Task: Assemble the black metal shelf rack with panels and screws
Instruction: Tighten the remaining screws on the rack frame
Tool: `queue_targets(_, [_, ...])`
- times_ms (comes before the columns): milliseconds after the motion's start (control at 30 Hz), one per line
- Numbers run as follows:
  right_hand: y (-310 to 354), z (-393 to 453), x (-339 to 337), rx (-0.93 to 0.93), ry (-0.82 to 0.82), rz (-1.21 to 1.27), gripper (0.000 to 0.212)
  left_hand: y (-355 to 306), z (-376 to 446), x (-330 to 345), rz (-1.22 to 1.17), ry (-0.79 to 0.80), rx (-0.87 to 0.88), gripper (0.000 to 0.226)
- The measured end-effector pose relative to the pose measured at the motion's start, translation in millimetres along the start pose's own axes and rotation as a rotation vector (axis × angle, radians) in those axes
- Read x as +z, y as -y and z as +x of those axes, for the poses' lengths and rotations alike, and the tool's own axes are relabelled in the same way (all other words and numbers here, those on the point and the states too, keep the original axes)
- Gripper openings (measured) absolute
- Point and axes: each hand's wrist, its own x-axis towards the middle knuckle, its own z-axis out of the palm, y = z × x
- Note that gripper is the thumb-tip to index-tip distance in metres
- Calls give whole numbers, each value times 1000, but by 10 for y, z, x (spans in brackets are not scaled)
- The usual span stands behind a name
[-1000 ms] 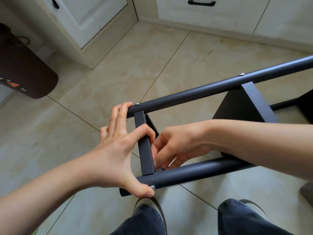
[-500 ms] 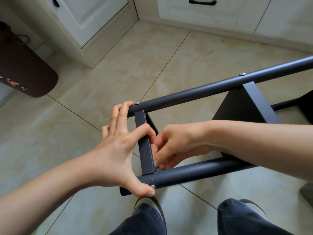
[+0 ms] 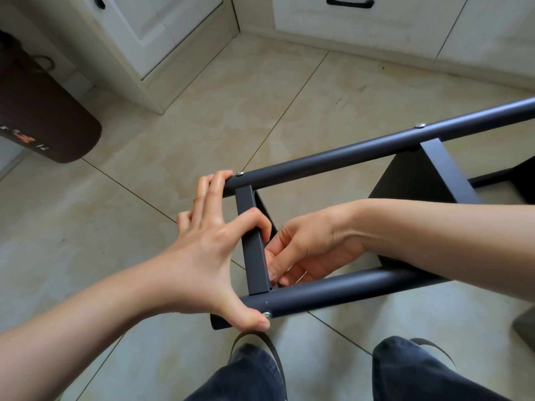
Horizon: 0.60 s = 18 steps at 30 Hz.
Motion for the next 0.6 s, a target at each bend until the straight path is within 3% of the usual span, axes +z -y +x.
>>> queue_targets(300, [-7, 36, 11, 60, 5, 77, 18, 0, 3, -1, -12, 6, -6, 90])
queue_targets(367, [1, 23, 16, 60, 17, 68, 18, 11, 7, -3, -4, 4, -1, 103])
queue_targets(467, [-3, 15, 18, 77, 20, 29, 20, 31, 13, 0, 22, -12, -7, 140])
queue_targets(600, [8, -7, 27, 90, 17, -52, 23, 45, 22, 22, 91, -16, -19, 155])
